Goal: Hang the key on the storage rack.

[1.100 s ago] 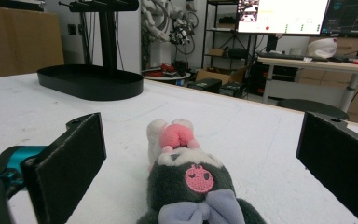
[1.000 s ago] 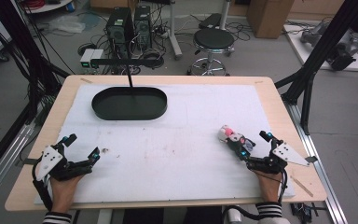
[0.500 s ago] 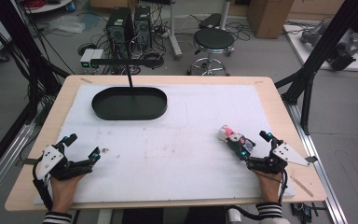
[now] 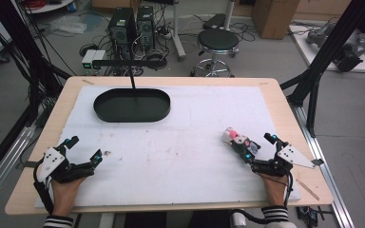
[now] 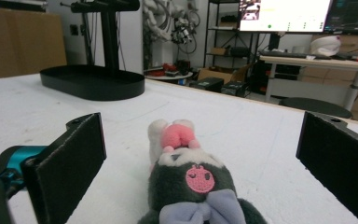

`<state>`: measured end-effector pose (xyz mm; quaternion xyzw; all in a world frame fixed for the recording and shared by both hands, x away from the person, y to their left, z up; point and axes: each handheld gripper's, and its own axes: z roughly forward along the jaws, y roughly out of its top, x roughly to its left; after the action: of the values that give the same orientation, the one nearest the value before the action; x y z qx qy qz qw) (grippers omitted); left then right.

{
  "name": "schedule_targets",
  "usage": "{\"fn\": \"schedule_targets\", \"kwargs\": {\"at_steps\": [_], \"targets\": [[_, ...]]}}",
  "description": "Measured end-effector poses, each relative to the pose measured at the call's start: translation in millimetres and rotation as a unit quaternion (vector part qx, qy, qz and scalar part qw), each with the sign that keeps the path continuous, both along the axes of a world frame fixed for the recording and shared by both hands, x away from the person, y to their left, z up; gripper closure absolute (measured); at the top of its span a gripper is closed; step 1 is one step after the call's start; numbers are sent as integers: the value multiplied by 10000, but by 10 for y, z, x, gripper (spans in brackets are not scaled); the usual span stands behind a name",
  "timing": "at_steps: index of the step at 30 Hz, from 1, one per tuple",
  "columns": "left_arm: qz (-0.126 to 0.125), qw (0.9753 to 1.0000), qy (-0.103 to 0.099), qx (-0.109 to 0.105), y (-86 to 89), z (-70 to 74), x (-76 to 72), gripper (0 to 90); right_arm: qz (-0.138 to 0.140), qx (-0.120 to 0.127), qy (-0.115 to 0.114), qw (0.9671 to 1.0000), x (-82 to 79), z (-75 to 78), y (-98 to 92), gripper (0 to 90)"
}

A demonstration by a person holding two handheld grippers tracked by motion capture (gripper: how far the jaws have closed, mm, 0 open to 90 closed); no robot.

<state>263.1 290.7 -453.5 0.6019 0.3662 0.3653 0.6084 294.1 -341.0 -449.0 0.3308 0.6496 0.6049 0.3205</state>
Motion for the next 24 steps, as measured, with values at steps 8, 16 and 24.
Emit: {"fn": "schedule_targets", "kwargs": {"at_steps": [8, 16, 24], "targets": [[14, 10000, 7, -14, -2, 1, 2, 17, 185, -279, 70, 9994, 19, 264, 1, 4], [15, 10000, 21, -20, 1, 1, 3, 17, 377, -708, 579, 9951, 176, 569, -17, 4], [22, 10000, 24, 3, -1, 2, 6, 17, 569, -1253, 1335, 9814, 364, 745, 3, 4]]}}
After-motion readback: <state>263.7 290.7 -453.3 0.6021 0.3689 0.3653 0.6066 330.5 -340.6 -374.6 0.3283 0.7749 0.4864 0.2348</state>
